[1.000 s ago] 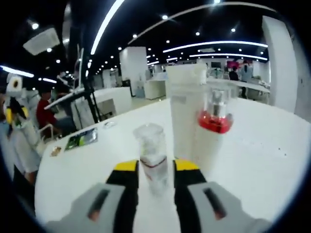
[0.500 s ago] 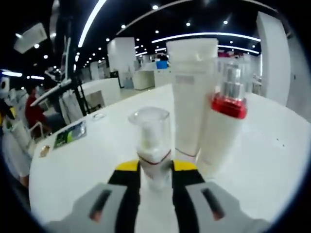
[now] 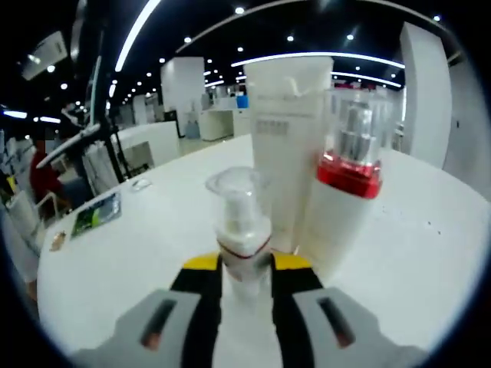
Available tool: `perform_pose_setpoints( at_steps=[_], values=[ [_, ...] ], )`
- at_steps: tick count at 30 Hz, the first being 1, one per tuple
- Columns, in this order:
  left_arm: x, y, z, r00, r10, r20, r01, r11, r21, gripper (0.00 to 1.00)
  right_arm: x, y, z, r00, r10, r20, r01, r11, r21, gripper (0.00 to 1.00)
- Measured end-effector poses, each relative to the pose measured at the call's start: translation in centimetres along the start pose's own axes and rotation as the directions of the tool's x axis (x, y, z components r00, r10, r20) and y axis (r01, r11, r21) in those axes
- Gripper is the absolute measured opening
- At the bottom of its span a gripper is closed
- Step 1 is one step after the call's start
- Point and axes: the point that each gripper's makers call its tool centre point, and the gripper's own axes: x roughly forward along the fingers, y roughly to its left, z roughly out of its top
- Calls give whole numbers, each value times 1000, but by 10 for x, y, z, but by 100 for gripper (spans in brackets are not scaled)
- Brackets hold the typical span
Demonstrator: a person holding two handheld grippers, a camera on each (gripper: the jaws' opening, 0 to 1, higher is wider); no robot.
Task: Arrange the skincare products in the storage area until every visible bottle or jar stands upright without overlapping.
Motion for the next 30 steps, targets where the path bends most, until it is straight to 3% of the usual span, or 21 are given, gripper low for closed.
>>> perform_pose_setpoints(
  at_steps=[11,30],
  values=[
    [7,-2,0,1000,-10,8,10,1000,-4,38,-13,-7,-6,999,-33,0,33,998,52,20],
    [13,-3,-1,1000,-6,4,6,1000,-21,38,-10,-12,-5,1000,-21,-19,21,1000,4,10]
  ],
)
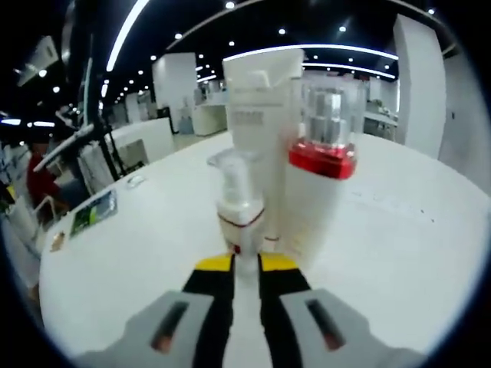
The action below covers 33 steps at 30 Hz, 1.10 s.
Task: Arrange the skincare products in the storage area until every visible bottle or jar stands upright without overlapping.
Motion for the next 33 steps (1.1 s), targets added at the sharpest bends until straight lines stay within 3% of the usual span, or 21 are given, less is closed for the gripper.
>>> perform_pose_setpoints(
  at_steps=[17,23,26,29,33],
  values=[
    [17,-11,-1,1000,-27,-11,27,1000,-8,37,-5,-3,-6,1000,22,-11,-21,997,70,15],
    [28,-13,3,999,-41,-7,41,999,-26,37,-29,9,-25,998,50,-45,-41,983,179,23],
    [35,-18,5,999,-54,-2,54,998,-36,37,-51,29,-36,993,104,-53,-85,954,287,31],
    [42,-23,4,998,-66,-4,66,997,-40,37,-66,39,-46,989,131,-61,-108,951,291,34],
    [50,-28,5,996,-86,-2,85,995,-50,37,-94,64,-70,975,189,-121,-147,946,288,38]
  ],
)
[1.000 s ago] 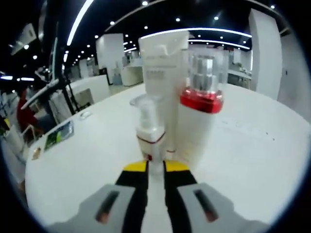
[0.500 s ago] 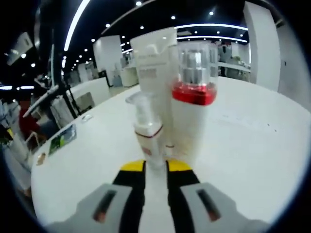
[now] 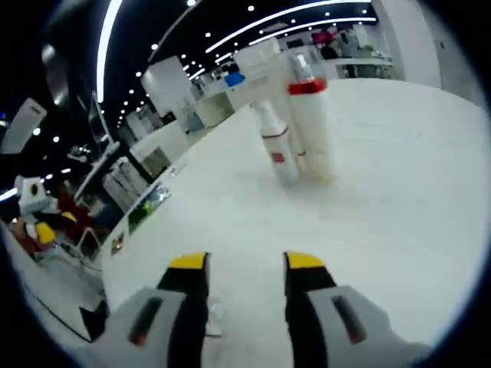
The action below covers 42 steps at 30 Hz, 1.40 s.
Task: Arrange the skincare products in the storage area until every visible bottle or jar stands upright without overlapping.
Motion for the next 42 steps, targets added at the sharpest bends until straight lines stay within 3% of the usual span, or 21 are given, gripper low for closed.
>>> perform_pose_setpoints(
  at_steps=[4,7,11,19,26,35,37,39,42],
  values=[
    [5,-4,3,1000,-21,-7,22,1000,18,37,-19,21,-29,998,18,-65,-22,999,-50,38],
    [8,-2,4,999,-35,-8,35,999,20,37,-26,30,-41,995,19,-96,-26,997,-78,39],
    [10,-2,4,999,-50,-11,51,998,29,36,-30,33,-52,991,-8,-134,-10,991,-133,39],
    [17,-6,7,997,-79,0,79,995,55,34,-42,31,-78,974,-84,-211,50,986,-162,36],
    [26,-11,20,995,-93,23,91,993,68,34,-39,37,-92,960,-110,-258,53,974,-220,30],
    [37,-16,27,991,-130,-2,130,987,95,34,-34,38,-93,957,-139,-253,71,963,-260,23],
    [40,-17,29,991,-132,-10,132,986,103,34,-34,37,-95,953,-147,-264,76,962,-262,23],
    [42,-20,31,990,-138,-16,139,984,111,34,-34,32,-104,937,-175,-301,95,960,-263,21],
    [42,-23,31,989,-148,-21,149,982,118,34,-35,33,-99,944,-179,-276,101,957,-272,19]
  ],
)
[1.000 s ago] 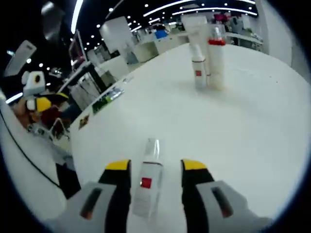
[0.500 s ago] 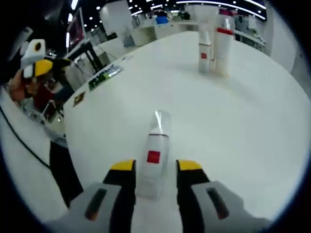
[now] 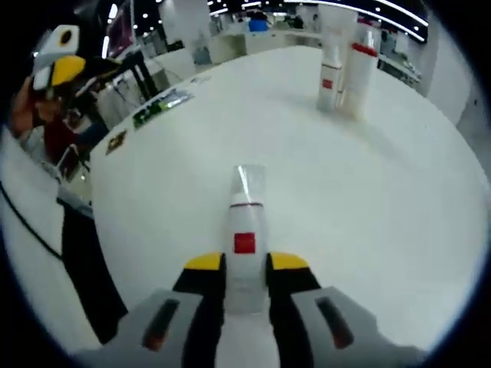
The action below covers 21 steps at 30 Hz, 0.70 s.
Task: Arrange the skincare products in the storage area until every visible bottle or jar stands upright without overlapping.
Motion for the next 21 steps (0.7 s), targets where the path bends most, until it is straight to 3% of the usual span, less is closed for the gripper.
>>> perform_pose_setpoints(
  at_steps=[5,9,11,13,16,18,21],
  values=[
    [3,-5,-2,1000,-22,-6,22,1000,-15,34,-5,5,11,999,16,40,-17,1000,10,18],
    [12,-10,-3,998,-53,-28,53,998,-31,35,-14,7,32,993,26,112,-31,999,43,18],
    [17,-14,-2,997,-68,-31,67,997,-50,36,-24,11,51,983,35,182,-48,997,65,18],
    [22,-20,1,996,-87,-32,85,994,-71,38,-36,13,69,967,39,252,-64,994,90,18],
    [28,-23,5,994,-103,-22,100,989,-109,40,-55,19,98,929,64,364,-119,984,131,18],
    [34,-28,12,993,-122,5,120,976,-183,41,-70,24,120,895,76,439,-146,981,129,18],
    [38,-33,21,988,-145,50,153,954,-256,44,-83,34,140,863,113,493,-183,978,96,18]
  ],
)
